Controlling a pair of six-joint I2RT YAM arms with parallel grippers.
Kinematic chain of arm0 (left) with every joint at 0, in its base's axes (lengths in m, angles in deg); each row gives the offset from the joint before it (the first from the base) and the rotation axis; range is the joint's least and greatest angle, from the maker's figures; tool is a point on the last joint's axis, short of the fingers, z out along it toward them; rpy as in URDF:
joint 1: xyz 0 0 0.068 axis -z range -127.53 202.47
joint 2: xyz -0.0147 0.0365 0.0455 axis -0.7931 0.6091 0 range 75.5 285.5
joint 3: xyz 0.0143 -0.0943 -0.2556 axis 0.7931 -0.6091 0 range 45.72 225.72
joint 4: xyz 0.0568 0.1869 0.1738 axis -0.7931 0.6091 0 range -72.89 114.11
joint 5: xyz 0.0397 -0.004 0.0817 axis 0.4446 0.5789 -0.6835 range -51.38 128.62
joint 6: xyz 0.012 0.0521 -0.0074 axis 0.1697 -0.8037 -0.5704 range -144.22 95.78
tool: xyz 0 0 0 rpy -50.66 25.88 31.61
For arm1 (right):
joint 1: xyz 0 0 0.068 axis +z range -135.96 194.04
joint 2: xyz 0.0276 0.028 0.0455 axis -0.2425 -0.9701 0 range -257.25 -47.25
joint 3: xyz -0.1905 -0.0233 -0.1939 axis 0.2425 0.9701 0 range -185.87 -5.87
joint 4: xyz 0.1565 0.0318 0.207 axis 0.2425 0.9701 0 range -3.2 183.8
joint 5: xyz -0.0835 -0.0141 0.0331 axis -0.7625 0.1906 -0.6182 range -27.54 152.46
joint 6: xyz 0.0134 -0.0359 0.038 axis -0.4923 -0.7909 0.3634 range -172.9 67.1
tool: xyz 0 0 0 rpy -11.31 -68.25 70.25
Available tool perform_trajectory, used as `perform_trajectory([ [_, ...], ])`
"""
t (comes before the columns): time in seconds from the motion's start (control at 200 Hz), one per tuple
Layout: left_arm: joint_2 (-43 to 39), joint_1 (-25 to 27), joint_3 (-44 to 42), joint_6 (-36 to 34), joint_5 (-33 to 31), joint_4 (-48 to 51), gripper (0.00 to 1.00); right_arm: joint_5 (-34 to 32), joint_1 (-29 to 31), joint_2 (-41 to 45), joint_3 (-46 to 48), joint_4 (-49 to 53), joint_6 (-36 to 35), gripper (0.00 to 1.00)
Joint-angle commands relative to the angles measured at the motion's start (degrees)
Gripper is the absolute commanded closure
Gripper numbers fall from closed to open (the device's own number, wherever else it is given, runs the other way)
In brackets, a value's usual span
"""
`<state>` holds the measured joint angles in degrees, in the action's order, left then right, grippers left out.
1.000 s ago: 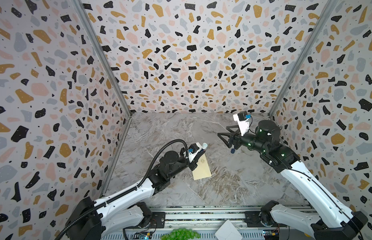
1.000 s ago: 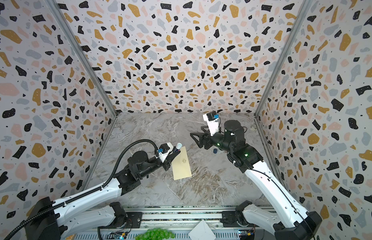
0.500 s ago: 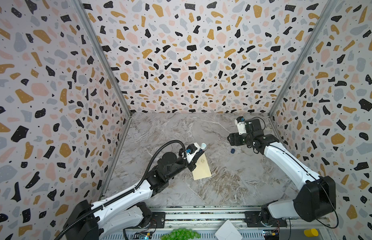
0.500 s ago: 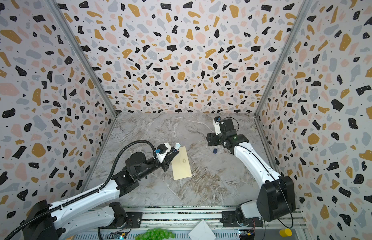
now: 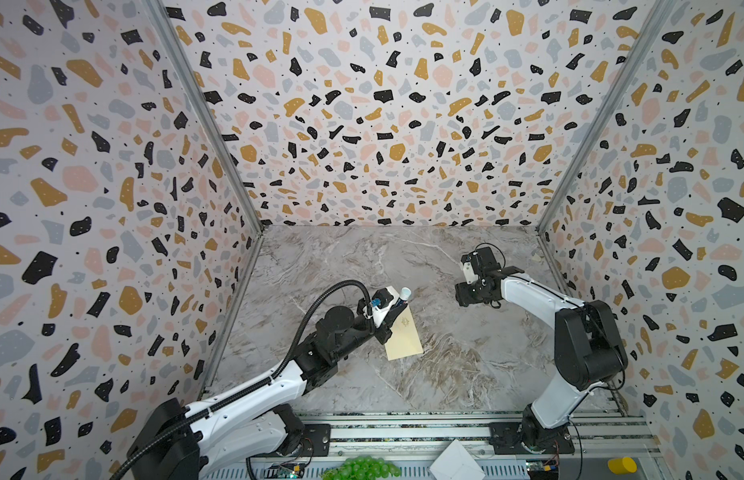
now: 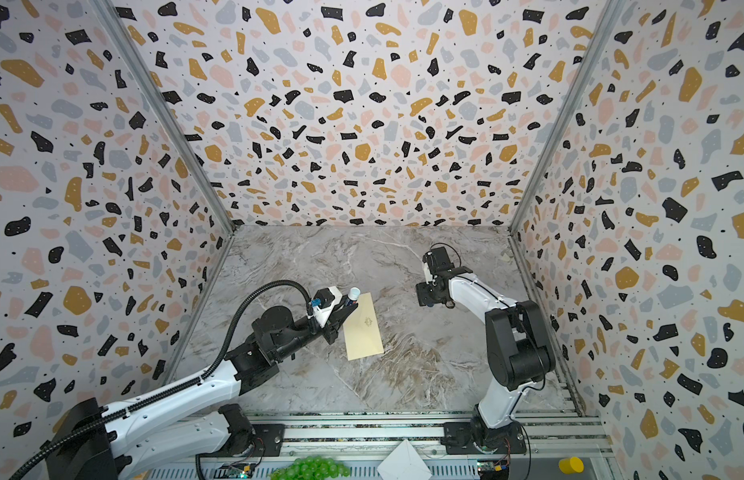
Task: Place the letter into the envelope and seal it
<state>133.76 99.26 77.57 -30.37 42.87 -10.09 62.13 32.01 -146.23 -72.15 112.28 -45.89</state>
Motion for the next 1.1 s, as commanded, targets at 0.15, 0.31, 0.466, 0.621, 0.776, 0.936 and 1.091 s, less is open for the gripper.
perform_trajectory([
  [0.15,0.31,0.32,-0.06,0.77,0.66,-4.19,1.00,-2.54,-0.99,-2.89,-2.45,0.48,-1.21,0.41],
  [0.31,0.87,0.32,0.21,0.87,0.67,-4.08,1.00,-2.06,-1.28,-4.58,-2.75,-0.68,-1.29,0.46],
  [0.466,1.33,0.31,0.39,1.01,0.67,-3.92,1.00,-1.60,-1.28,-5.75,-3.34,-1.32,-1.30,0.52],
  [0.621,1.44,0.32,0.49,1.05,0.57,-3.78,1.00,-1.49,-1.28,-6.51,-3.84,-1.48,-1.38,0.55],
  [0.776,1.51,0.32,0.49,1.06,0.53,-3.54,1.00,-1.44,-1.28,-7.12,-4.17,-1.47,-1.38,0.58],
  [0.936,1.51,0.32,0.48,1.13,0.51,-3.35,1.00,-1.51,-1.28,-7.72,-4.53,-0.95,-1.56,0.63],
  [1.091,1.42,0.32,0.48,1.10,0.58,-3.21,1.00,-1.59,-1.28,-7.72,-4.52,-0.82,-1.47,0.72],
])
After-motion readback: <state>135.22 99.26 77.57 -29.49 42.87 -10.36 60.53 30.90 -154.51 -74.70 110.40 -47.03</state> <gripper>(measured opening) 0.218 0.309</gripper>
